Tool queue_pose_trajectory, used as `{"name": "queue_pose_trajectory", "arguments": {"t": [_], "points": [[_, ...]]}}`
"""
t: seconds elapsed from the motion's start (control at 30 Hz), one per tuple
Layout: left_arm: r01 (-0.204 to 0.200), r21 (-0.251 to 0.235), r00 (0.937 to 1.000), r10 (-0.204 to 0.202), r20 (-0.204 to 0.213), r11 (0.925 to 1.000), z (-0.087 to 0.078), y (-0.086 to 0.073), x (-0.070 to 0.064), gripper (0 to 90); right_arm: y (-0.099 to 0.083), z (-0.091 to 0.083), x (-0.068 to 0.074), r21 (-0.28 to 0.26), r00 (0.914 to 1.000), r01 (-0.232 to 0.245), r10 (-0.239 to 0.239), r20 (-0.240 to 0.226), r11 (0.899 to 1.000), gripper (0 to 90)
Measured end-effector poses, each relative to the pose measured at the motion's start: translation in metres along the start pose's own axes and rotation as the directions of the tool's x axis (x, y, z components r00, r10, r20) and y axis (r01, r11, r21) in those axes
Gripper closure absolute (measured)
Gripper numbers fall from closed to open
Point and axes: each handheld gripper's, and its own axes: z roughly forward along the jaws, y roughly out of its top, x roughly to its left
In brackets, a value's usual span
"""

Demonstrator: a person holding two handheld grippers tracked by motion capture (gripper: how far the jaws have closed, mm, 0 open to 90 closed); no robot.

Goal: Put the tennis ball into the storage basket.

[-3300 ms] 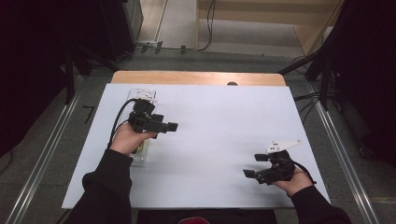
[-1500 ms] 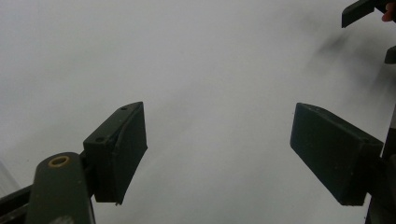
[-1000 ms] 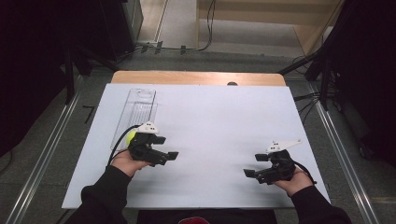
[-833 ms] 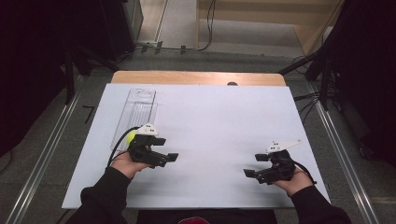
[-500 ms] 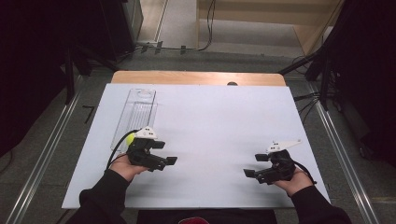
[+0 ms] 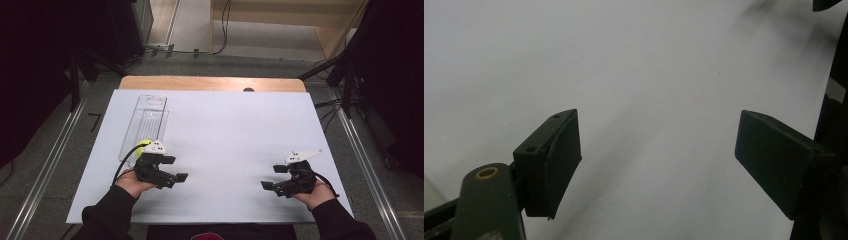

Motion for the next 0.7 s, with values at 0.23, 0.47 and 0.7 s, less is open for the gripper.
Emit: {"name": "queue_pose_trajectory", "arguments": {"t": [0.23, 0.47, 0.7], "points": [[-0.005, 0.013, 1.0, 0.005, 0.001, 0.9999, -0.001, -0.005, 0.0, 19.2, 0.0, 0.0, 0.0, 0.001, 1.0, 0.0, 0.0, 0.0, 1.0, 14.1], [-0.006, 0.024, 1.0, 0.006, -0.004, 0.9997, -0.002, -0.008, 0.001, 19.1, 0.0, 0.0, 0.0, 0.003, 1.0, -0.001, 0.001, 0.002, 1.0, 14.1], [-0.01, 0.028, 0.9999, 0.01, -0.011, 0.9996, -0.004, -0.011, 0.002, 19.2, 0.0, 0.0, 0.0, 0.003, 1.0, -0.001, 0.001, 0.001, 1.0, 14.1]]}}
